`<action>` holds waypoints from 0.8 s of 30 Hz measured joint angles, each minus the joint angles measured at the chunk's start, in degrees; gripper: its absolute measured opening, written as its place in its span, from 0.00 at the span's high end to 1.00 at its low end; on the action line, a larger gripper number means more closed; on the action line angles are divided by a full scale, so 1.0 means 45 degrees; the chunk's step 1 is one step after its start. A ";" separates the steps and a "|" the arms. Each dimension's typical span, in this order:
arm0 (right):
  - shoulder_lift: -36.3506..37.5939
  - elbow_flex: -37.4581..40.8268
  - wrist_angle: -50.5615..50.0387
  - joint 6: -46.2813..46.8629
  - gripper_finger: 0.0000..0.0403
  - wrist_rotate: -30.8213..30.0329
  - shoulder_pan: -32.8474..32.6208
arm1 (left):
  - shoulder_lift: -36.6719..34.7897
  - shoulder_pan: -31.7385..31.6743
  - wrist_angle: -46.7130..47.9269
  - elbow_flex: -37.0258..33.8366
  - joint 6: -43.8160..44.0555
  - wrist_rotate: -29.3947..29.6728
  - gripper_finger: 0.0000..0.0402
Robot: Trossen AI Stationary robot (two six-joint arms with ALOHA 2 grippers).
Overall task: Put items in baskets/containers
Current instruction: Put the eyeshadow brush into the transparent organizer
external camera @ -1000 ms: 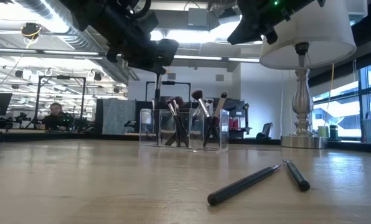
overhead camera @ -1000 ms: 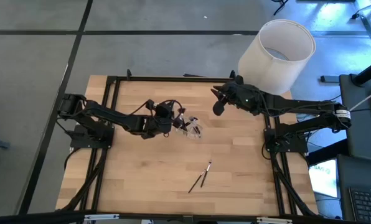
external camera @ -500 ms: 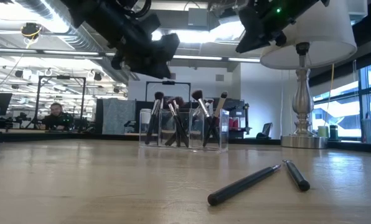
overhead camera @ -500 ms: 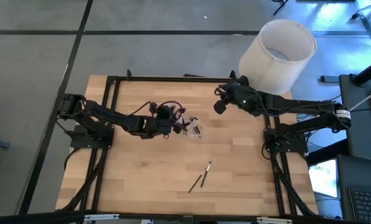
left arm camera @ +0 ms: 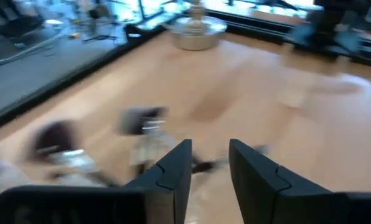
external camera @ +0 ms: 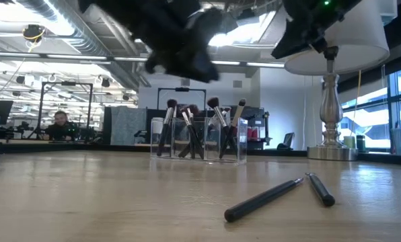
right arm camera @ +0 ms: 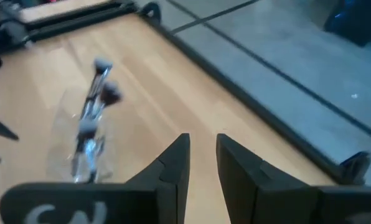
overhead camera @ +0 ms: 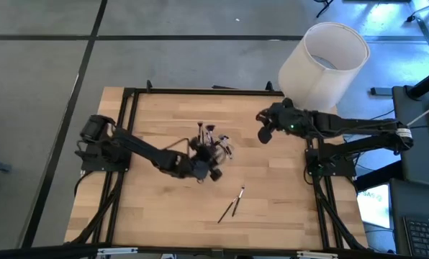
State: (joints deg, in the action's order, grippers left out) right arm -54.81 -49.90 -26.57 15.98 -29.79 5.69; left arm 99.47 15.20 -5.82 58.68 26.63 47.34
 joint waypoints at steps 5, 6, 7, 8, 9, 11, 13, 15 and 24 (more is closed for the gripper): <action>0.0243 0.0096 -0.1344 0.1315 0.80 -0.0108 -0.1417 | 0.2299 0.0347 0.0566 0.2711 -0.0369 -0.0693 0.74; 0.0317 0.0096 -0.1700 0.1587 0.80 -0.0137 -0.1815 | 0.2731 0.0381 0.0819 0.3261 -0.0369 -0.0901 0.74; 0.0411 0.0096 -0.2119 0.1900 0.80 -0.0148 -0.2216 | 0.3173 0.0408 0.1118 0.3848 -0.0371 -0.1135 0.74; 0.0499 0.0096 -0.2568 0.2341 0.80 -0.0292 -0.2615 | 0.3619 0.0447 0.1370 0.4435 -0.0369 -0.1449 0.74; 0.0602 0.0096 -0.3012 0.2879 0.80 -0.0589 -0.3060 | 0.4002 0.0472 0.1655 0.4990 -0.0350 -0.1758 0.75; 0.0788 0.0096 -0.4025 0.4246 0.80 -0.1215 -0.4014 | 0.4727 0.0532 0.2206 0.6032 -0.0139 -0.2367 0.74; 0.0893 0.0096 -0.4929 0.5593 0.80 -0.1518 -0.4966 | 0.5315 0.0545 0.2759 0.6897 0.0132 -0.3014 0.74; 0.0900 0.0096 -0.5535 0.6709 0.80 -0.1479 -0.5929 | 0.5867 0.0531 0.2919 0.7622 0.0214 -0.3433 0.74; 0.0392 0.0096 -0.5684 0.9271 0.80 -0.1477 -0.9188 | 0.7552 0.0074 0.2781 0.9620 0.1615 -0.4099 0.75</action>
State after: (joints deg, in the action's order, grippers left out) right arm -53.05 -49.47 -52.15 57.70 -36.44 -35.66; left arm 133.46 15.53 6.70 101.97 33.90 28.89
